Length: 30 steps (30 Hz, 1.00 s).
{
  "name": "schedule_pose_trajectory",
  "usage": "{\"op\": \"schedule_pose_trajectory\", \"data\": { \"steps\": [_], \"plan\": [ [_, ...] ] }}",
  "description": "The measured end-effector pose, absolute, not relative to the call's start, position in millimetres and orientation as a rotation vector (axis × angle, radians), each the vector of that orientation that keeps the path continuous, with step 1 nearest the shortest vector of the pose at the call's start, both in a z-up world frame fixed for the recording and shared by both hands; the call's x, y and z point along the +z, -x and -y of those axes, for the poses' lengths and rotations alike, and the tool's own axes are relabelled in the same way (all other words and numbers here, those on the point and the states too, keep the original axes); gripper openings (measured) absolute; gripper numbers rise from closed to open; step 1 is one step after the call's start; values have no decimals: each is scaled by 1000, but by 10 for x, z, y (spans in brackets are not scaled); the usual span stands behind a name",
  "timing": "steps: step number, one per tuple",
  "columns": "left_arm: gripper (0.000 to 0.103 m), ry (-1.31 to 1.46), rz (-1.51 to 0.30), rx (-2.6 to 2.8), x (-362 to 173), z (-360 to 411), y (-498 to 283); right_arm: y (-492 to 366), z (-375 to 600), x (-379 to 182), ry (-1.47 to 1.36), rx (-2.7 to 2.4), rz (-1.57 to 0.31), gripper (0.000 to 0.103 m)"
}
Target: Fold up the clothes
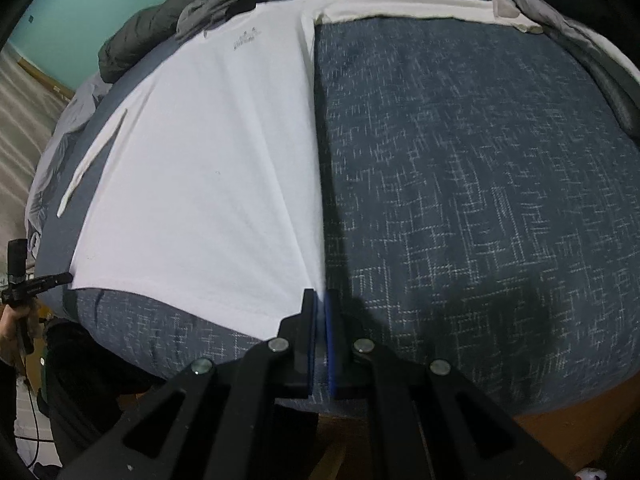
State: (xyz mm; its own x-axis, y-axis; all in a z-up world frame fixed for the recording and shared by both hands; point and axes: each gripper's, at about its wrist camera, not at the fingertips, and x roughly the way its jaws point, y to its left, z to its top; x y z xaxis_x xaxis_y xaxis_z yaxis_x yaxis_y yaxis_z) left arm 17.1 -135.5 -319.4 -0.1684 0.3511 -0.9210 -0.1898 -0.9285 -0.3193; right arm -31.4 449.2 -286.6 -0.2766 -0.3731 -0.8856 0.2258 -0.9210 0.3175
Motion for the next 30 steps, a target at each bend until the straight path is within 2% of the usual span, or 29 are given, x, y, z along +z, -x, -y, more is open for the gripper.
{"op": "schedule_pose_trajectory", "data": {
  "steps": [9,20,27,30],
  "plan": [
    [3,1747,181,2161,-3145,1428,-204,280,-4444,-2986,-1627,-2217,170,3],
    [4,1752,355,2156,-3291,1578,-231,324,-4412,-3102,-1626,-2198,217,6],
    [8,1695,410,2277,-2980,1833,-317,323,-4557,-2894,-1552,-2240,260,22],
    [12,1658,442,2325,-2906,1868,-113,423,-4597,-2781,-1504,-2269,288,24]
  ]
}}
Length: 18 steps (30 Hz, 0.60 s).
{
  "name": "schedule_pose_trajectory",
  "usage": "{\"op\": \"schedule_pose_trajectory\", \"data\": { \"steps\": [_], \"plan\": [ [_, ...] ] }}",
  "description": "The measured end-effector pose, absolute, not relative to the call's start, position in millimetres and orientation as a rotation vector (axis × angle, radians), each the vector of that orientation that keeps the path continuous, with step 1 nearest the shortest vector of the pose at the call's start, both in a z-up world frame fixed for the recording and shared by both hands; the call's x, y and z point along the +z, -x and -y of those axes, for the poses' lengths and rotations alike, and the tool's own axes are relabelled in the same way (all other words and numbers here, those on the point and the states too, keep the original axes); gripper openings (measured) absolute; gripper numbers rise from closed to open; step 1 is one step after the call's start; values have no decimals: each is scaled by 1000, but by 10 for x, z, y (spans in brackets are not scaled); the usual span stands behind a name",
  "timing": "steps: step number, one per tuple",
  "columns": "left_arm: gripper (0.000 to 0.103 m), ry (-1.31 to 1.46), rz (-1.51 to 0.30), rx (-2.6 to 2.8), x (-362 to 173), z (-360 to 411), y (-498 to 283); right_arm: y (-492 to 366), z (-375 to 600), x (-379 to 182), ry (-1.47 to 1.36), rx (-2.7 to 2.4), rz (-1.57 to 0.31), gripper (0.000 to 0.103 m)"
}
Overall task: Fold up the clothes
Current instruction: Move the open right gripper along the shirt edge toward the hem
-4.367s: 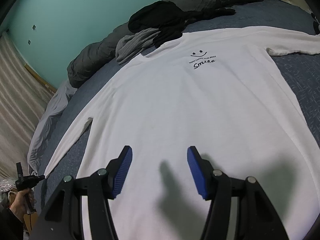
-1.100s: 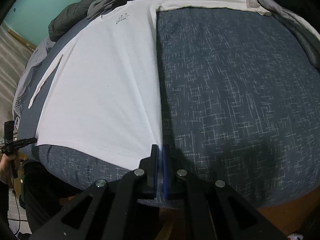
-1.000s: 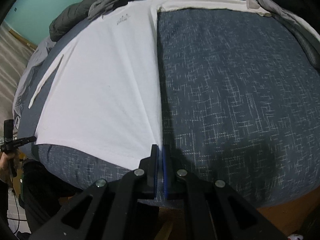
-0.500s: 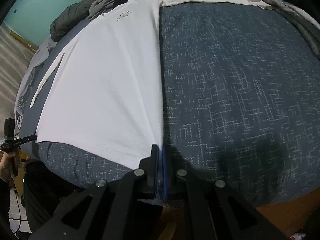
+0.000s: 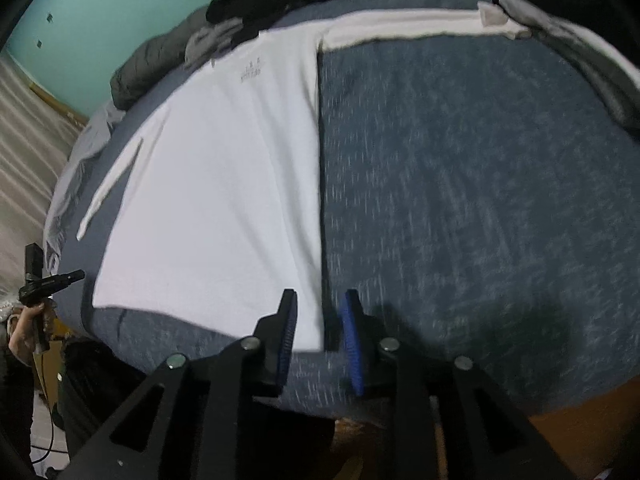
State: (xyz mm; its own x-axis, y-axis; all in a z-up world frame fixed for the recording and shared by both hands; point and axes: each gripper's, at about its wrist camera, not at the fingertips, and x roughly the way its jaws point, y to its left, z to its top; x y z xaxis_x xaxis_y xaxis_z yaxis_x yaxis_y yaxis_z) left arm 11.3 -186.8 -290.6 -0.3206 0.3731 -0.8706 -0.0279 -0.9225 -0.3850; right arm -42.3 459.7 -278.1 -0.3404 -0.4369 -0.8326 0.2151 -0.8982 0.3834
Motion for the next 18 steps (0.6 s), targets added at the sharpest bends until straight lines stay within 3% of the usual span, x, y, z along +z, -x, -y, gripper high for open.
{"op": "schedule_pose_trajectory", "data": {
  "steps": [7,18],
  "plan": [
    [13,1576,513,2352,-2905,1749,677,738,-4564,-2697,-1441,-2302,319,30],
    [19,1528,515,2386,-3163,1307,2107,1070,-4538,-2886,-1490,-2296,349,30]
  ]
}}
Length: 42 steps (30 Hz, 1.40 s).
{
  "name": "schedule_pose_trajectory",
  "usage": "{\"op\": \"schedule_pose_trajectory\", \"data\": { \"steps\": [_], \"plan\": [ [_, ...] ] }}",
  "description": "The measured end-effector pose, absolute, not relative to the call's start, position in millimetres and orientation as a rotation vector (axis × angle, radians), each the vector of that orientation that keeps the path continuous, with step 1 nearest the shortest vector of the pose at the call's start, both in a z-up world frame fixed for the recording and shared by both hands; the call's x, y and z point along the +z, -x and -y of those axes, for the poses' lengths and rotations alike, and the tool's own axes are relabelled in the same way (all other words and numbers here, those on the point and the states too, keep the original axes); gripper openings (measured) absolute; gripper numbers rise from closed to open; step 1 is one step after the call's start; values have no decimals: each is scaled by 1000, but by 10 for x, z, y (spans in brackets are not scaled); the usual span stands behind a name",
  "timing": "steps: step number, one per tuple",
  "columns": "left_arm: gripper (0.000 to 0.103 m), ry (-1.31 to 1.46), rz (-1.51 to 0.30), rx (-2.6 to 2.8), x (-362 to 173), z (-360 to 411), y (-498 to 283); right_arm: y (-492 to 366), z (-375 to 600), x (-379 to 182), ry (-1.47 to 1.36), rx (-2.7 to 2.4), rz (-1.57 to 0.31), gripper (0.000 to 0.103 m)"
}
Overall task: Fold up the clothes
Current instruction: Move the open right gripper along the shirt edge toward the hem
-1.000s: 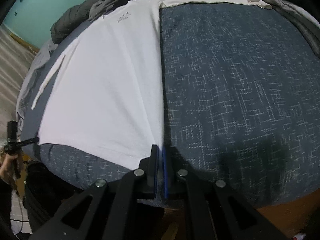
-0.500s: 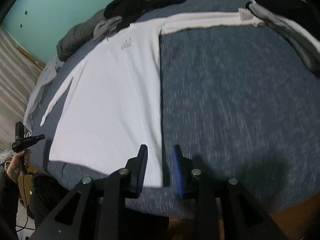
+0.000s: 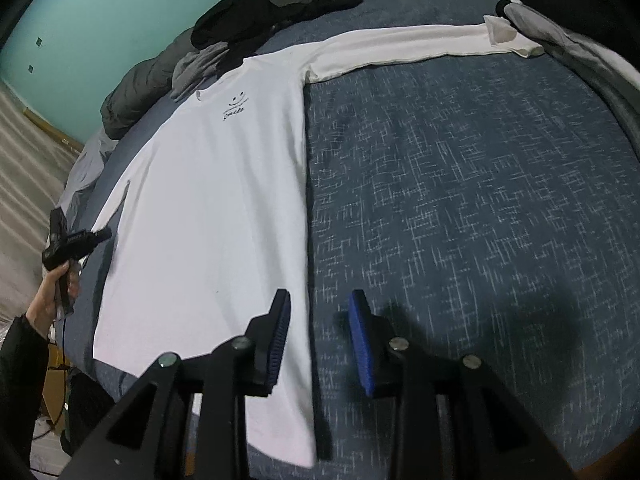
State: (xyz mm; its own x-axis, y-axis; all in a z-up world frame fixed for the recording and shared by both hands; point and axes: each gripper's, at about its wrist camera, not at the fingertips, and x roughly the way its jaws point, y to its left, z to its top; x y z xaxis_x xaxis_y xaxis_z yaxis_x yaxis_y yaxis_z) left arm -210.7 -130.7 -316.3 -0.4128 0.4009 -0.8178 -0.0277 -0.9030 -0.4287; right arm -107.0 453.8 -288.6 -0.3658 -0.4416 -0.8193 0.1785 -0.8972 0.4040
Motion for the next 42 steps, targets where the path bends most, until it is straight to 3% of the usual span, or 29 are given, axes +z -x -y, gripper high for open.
{"op": "schedule_pose_trajectory", "data": {
  "steps": [8,11,13,25,34,42],
  "plan": [
    [19,1469,593,2351,-3275,1217,2492,1207,-4472,-2934,-1499,-2286,347,30],
    [18,1490,540,2359,-3318,1170,2537,1250,-4439,-2951,-1509,-2284,340,30],
    [2,1497,523,2365,-3337,1173,2549,1272,-4414,-2953,-1512,-2281,332,30],
    [3,1498,635,2390,-3338,1379,2509,1256,-4326,-2915,-1494,-2271,319,30],
    [2,1469,580,2459,-3195,1513,2307,1243,-4441,-2942,-1496,-2286,387,30],
    [2,1479,503,2428,-3302,1285,2221,1405,-4417,-3071,-1521,-2280,431,39]
  ]
}}
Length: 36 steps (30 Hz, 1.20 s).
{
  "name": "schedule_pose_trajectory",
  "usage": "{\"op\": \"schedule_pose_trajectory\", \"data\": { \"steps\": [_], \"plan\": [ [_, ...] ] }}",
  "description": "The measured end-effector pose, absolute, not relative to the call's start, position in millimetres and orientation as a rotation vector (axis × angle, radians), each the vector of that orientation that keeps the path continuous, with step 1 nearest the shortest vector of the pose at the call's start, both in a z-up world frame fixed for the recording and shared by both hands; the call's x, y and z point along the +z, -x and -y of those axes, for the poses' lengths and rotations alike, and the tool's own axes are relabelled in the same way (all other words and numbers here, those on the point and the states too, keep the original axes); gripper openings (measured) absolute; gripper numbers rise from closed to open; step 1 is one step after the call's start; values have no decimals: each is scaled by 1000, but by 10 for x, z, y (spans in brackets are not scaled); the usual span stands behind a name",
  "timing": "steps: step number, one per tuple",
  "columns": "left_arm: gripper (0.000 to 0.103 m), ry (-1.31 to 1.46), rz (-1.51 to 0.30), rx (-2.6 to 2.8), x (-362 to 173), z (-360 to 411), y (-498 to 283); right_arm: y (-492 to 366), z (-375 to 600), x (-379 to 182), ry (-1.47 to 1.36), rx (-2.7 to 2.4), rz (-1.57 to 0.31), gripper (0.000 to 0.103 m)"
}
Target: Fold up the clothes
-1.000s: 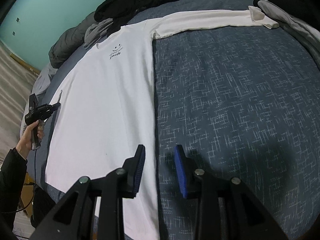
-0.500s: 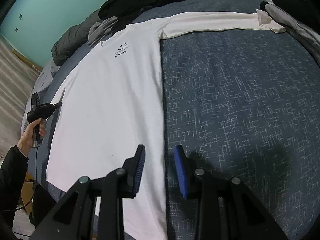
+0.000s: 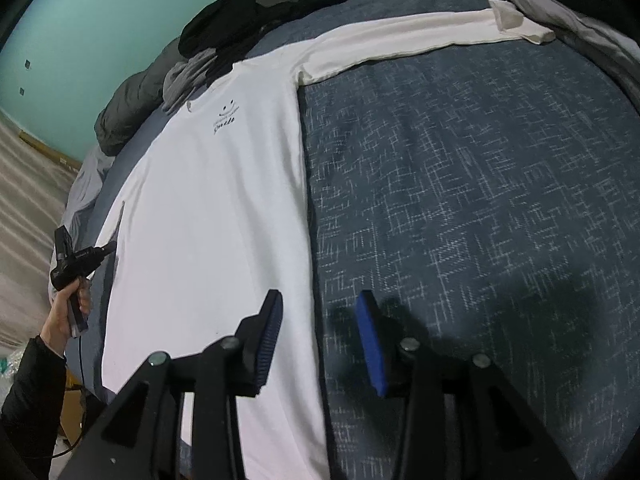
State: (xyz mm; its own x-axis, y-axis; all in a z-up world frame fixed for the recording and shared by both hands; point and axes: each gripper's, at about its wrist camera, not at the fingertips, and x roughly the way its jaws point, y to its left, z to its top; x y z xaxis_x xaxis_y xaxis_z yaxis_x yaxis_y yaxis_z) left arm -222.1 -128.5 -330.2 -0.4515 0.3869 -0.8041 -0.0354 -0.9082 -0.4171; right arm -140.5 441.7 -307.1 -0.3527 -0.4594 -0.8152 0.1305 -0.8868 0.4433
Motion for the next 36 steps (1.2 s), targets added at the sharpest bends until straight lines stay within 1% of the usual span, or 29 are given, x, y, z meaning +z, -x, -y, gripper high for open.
{"op": "schedule_pose_trajectory", "data": {
  "steps": [6,8,11,14,15,17,18,19,26,28,32,33,36],
  "plan": [
    [2,1445,520,2476,-3268,1257,2148,1405,-4400,-3218,-1562,-2254,432,40],
    [2,1419,512,2479,-3230,1208,2090,1421,-4433,-3249,-1560,-2252,462,40],
    [3,1395,484,2477,-3205,1107,1993,1486,-4453,-3242,-1555,-2258,494,40],
    [5,1404,446,2470,-3242,980,1919,1574,-4403,-3203,-1551,-2265,474,40],
    [7,1410,436,2470,-3260,948,1901,1598,-4377,-3191,-1550,-2264,466,40],
    [18,1421,428,2476,-3302,916,1875,1646,-4327,-3173,-1548,-2262,447,40],
    [27,1420,436,2481,-3322,914,1859,1669,-4301,-3170,-1548,-2262,435,40],
    [32,1418,442,2484,-3335,911,1848,1693,-4279,-3170,-1549,-2261,426,40],
    [34,1399,425,2513,-3341,866,1796,1970,-4113,-3137,-1541,-2274,389,40],
    [42,1387,436,2503,-3355,866,1791,2074,-4038,-3118,-1536,-2279,373,40],
    [45,1376,420,2506,-3349,838,1789,2303,-3880,-3081,-1520,-2292,329,40],
    [48,1373,419,2506,-3346,835,1785,2365,-3840,-3073,-1516,-2296,317,40],
    [59,1353,432,2497,-3338,825,1782,2555,-3719,-3052,-1502,-2308,282,41]
  ]
}}
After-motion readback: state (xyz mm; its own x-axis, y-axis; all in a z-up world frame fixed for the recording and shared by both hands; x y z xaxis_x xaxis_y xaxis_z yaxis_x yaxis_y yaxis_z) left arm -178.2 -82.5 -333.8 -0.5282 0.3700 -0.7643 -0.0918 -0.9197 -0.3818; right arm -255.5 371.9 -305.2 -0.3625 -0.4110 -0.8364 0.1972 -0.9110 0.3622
